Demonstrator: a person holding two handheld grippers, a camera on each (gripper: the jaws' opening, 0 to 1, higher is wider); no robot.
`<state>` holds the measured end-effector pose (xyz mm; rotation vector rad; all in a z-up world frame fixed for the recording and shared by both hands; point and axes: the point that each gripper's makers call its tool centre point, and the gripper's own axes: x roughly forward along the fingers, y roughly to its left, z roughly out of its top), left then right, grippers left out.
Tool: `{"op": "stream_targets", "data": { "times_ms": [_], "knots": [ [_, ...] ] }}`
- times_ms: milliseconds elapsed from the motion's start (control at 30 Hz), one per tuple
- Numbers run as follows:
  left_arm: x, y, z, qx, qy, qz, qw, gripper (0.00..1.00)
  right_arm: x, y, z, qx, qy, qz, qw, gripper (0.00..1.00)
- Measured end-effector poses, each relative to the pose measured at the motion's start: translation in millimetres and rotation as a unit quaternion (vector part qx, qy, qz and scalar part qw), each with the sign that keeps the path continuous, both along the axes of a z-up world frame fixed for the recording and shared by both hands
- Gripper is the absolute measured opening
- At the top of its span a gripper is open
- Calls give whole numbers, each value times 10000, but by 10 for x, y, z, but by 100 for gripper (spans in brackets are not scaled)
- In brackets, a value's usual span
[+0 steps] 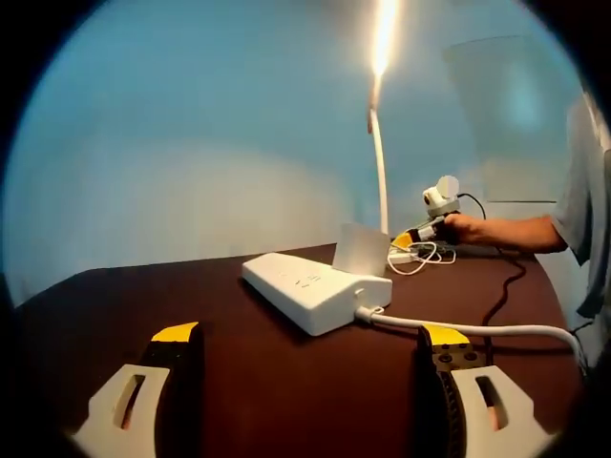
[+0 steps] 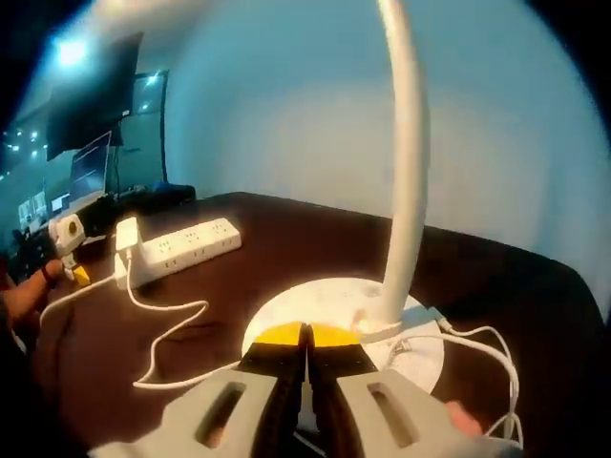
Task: Insert the desk lamp plug into the socket, turn on the power strip switch, turn on the lamp switch, then turn off the lamp switch, turn off the power strip switch, and remove the plug from the socket.
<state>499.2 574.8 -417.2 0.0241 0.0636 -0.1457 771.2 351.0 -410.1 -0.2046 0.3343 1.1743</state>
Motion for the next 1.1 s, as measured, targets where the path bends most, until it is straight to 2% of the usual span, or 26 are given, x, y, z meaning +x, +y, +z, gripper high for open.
{"op": "stream_targets", "data": {
  "times_ms": [233,400,700,867,1000,1100],
  "knots": [
    [29,28,-17,-21,36,-6,10000,88,-71,-25,269,-36,-320,15,9995,3],
    [18,-27,-19,-17,50,-24,10000,88,-140,-12,384,-67,-368,82,9993,3],
    [6,-108,-41,-44,120,-32,9999,87,-434,-27,698,6,-415,339,9986,4],
    [-13,-129,-44,-20,127,-52,9999,87,-522,-72,927,-11,-580,430,9974,9],
    [-11,-132,-31,-24,81,-81,9999,88,-588,-135,1129,15,-507,481,9976,15],
    [-11,-132,-29,-19,67,-78,9999,88,-718,-129,1354,237,-191,588,9978,21]
  ]
}}
